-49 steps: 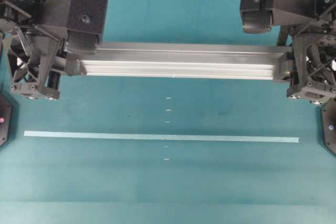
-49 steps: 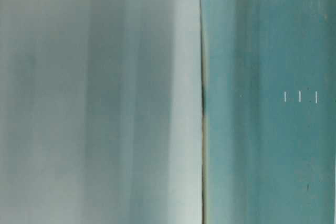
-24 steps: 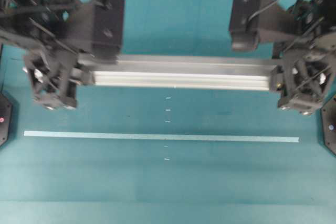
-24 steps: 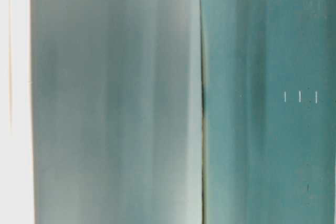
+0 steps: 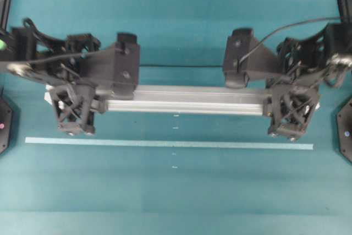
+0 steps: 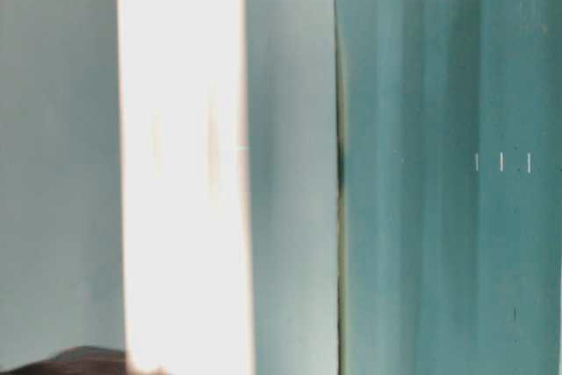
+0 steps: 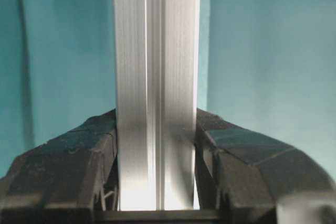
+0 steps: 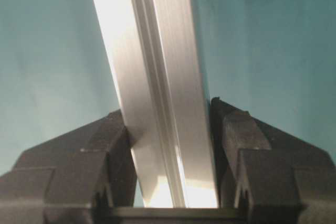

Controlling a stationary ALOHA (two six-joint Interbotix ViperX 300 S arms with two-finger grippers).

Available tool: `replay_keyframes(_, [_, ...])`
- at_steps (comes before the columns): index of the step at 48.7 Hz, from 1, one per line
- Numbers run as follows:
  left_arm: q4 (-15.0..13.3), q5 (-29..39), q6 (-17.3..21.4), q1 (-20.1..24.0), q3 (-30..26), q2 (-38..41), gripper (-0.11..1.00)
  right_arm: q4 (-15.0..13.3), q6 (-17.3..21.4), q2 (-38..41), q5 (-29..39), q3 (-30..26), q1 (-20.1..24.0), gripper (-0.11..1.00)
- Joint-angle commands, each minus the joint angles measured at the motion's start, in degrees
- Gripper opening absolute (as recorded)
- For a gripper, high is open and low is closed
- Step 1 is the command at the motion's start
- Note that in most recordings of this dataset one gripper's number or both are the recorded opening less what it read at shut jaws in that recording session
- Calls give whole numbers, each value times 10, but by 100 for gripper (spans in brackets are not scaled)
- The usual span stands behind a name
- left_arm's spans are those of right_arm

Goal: Lift the metal rail with both hands and move it towards you.
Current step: 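Carry the held rail toward the front edge with both grippers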

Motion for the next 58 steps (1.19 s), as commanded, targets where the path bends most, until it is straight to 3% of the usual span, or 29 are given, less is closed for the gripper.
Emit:
replay_keyframes(1, [0,-45,-5,-4,11,-1,31,4,18,4,-42,18,-3,42])
replay_keyframes(26, [0,-143,-36,-4,98,46,31,4,15,57,-207,124,14,42])
replay_keyframes(58, [0,-258,-52,-5,162,105,31,1,15,108,-294,163,25,42])
